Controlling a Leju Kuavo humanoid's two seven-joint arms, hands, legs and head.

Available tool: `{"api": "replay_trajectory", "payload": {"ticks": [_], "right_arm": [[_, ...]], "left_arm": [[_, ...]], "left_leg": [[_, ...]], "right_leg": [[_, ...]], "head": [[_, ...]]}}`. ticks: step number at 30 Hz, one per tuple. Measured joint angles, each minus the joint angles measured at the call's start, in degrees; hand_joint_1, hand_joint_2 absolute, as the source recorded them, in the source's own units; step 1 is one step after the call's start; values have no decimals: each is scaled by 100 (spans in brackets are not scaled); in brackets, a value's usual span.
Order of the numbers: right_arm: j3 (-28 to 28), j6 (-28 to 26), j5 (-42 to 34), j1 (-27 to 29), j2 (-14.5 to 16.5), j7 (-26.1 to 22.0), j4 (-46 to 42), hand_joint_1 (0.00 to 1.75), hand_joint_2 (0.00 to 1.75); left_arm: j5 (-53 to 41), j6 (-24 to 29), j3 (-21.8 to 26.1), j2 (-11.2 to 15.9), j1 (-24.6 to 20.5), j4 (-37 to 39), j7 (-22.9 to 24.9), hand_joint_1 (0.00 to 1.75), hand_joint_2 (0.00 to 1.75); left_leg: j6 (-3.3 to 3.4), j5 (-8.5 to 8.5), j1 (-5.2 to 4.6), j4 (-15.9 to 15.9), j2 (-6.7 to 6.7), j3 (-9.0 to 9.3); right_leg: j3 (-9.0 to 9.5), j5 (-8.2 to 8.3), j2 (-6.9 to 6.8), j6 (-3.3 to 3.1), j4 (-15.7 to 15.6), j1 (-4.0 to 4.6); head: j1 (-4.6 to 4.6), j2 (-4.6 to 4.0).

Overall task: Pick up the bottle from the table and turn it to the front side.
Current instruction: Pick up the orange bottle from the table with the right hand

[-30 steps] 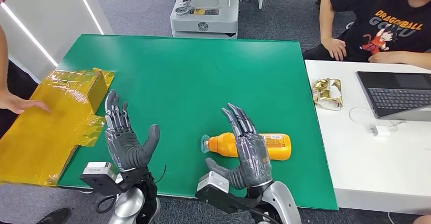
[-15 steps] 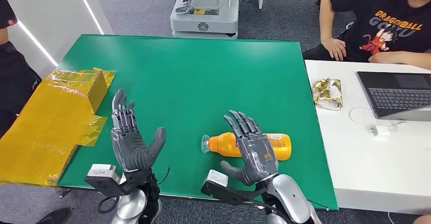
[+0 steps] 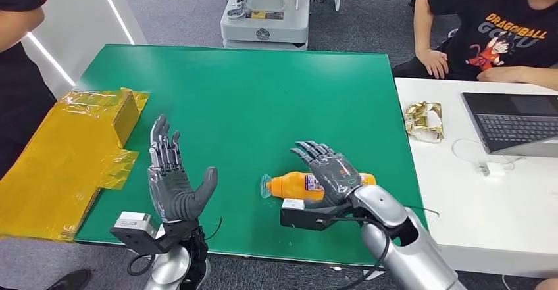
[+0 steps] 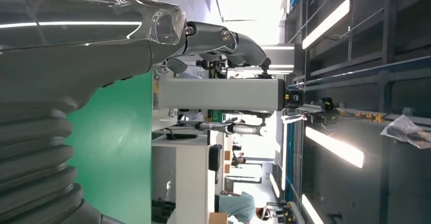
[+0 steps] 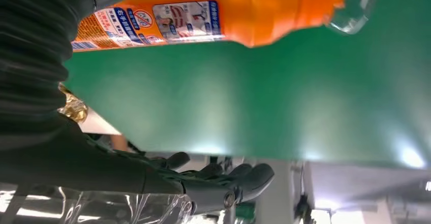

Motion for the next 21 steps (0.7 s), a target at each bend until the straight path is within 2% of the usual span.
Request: {"api": "replay_trajectory", "payload": {"ticks": [4,8,21], "right_arm": [[286,378,-398,-592,-216,-190,683,0,175],[549,608,-593,-922,-420,-238,1133,0,175],[1490,1639,-1268,-2090,-823,-346,1894,0,175]], "left_arm": [[6,-35,0,1,5,0,11,0,175],[33,-31,0,4,5,0,13,0,175],[157,105,0,33,20,0,-5,0,175]], "left_leg": [[1,1,0,5,-4,0],[2,0,0,6,-8,-2],[3,0,0,7,-6,-1]], "right_leg": [[2,1,-4,1,0,0],[1,1,-5,1,0,0],[0,1,-4,1,2,0]], "head": [[0,0],[0,0],[0,0]]}}
